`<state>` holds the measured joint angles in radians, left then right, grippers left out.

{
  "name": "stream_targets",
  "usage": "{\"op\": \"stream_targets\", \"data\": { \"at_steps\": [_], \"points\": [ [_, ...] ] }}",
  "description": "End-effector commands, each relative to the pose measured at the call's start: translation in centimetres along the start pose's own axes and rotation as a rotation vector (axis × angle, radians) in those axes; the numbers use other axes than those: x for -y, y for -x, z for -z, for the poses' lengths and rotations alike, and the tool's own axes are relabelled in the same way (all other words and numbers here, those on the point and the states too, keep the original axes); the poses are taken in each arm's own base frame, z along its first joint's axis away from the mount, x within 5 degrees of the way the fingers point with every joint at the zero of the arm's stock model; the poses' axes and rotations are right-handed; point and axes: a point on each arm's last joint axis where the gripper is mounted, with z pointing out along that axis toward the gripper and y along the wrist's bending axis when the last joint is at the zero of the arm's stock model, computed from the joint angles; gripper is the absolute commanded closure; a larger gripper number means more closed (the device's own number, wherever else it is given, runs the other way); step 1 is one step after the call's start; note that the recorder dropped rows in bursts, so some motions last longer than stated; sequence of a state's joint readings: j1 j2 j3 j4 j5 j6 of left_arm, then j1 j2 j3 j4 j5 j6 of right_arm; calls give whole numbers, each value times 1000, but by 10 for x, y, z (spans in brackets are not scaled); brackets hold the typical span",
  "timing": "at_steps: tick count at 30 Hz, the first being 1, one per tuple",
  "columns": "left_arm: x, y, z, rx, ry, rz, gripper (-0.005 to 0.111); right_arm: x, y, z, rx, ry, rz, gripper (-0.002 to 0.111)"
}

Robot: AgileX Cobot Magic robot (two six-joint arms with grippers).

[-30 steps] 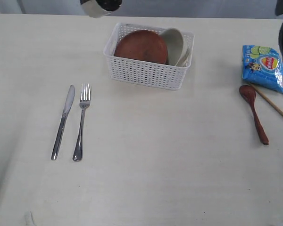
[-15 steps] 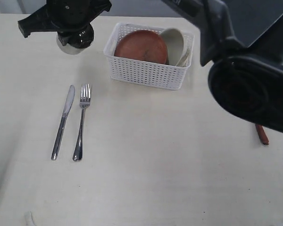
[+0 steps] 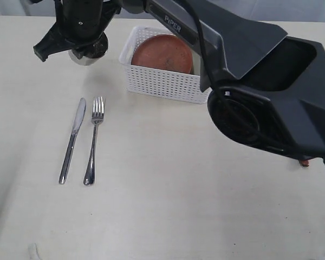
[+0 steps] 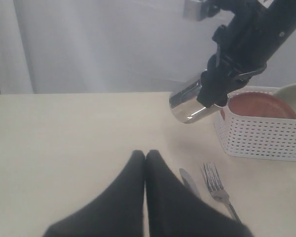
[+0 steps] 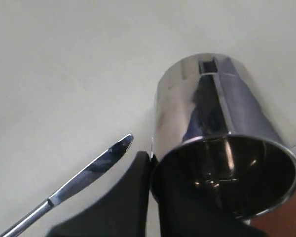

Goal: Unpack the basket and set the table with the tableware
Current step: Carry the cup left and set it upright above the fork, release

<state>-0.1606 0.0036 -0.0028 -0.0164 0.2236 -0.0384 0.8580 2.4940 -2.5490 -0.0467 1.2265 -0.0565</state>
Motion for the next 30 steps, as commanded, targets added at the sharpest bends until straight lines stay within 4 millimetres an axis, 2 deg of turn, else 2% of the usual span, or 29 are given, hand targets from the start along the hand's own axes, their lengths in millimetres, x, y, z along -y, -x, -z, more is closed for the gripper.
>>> {"op": "stream_targets", "data": {
  "at_steps": [1, 6, 12, 17, 22, 30],
  "points": [
    [0, 0, 0, 11, -2, 3, 107, 4, 3, 7, 22, -13, 101, 109],
    [0, 0, 0, 11, -2, 3, 107, 4, -3, -1, -14, -5, 554, 109],
    [0, 0, 0, 11, -2, 3, 107, 6, -8, -9, -69, -36, 761, 109],
    [0, 0, 0, 11, -2, 3, 107, 17, -8, -8, -118, -141, 817, 109],
    [0, 0, 0, 11, -2, 3, 107, 11, -8, -8, -94, -82, 840, 109],
    [0, 0, 0, 11, -2, 3, 107, 11, -30, -35, -225, -64, 893, 109]
  ]
}}
